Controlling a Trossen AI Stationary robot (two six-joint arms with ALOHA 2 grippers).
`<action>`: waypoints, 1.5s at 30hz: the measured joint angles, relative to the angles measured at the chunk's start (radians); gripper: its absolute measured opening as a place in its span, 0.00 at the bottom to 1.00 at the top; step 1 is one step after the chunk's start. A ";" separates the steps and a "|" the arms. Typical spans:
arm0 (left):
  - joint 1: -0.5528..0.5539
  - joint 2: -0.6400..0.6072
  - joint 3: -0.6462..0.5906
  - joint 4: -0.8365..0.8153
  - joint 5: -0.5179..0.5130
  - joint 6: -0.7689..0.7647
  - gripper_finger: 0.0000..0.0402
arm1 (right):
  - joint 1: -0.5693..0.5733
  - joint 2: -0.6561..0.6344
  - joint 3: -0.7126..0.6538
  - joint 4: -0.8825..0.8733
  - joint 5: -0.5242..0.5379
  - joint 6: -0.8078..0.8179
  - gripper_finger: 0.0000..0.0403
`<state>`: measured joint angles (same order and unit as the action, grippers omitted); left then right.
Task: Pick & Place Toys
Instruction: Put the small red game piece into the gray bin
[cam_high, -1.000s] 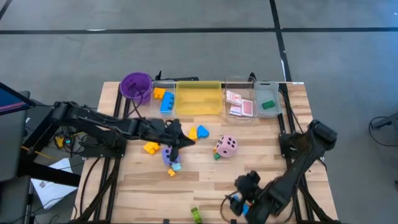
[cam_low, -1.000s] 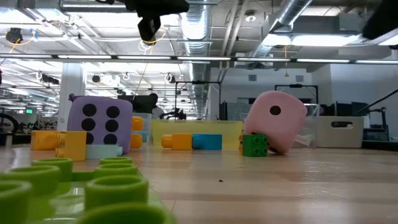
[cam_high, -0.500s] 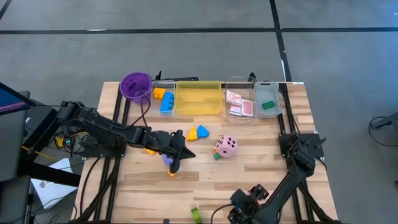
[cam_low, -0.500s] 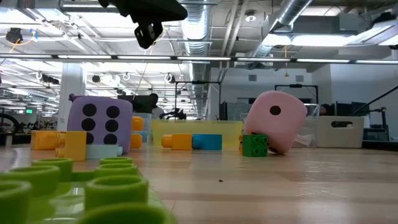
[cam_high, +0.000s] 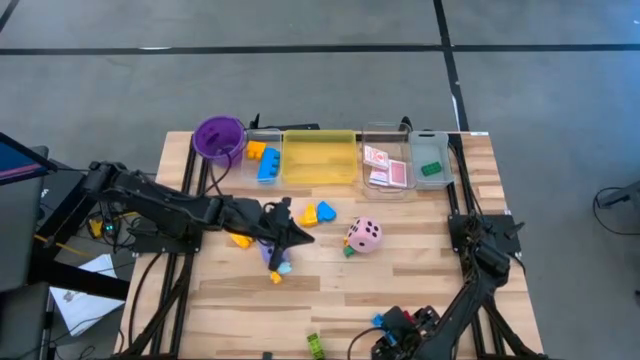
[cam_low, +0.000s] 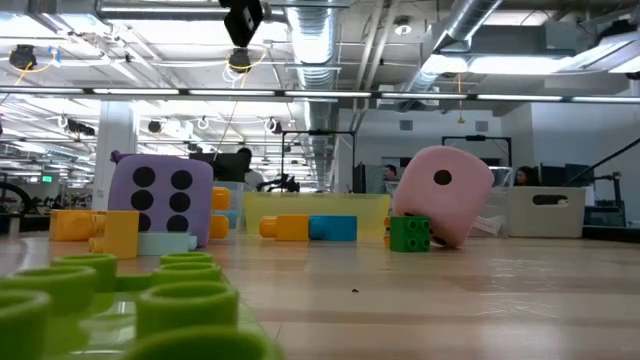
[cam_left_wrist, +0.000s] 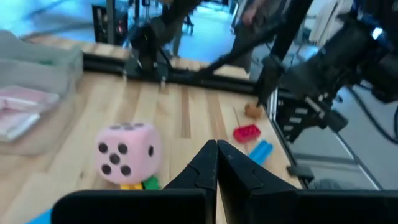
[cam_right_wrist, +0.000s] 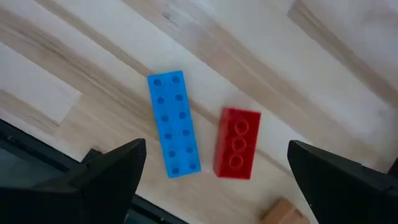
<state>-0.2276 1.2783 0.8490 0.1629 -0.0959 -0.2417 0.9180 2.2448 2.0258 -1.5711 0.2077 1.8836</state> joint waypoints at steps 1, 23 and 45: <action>0.005 -0.013 0.000 0.002 0.000 0.000 0.00 | 0.007 0.000 0.000 0.000 -0.001 0.020 0.95; 0.004 -0.061 0.000 -0.088 0.000 -0.009 0.00 | 0.017 0.000 -0.166 0.076 -0.122 0.012 0.89; 0.004 -0.061 0.000 -0.088 0.000 -0.010 0.00 | -0.013 -0.001 -0.282 0.214 -0.190 0.017 0.80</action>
<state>-0.2234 1.2175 0.8490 0.0746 -0.0959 -0.2516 0.9054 2.2440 1.7436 -1.3575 0.0181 1.9008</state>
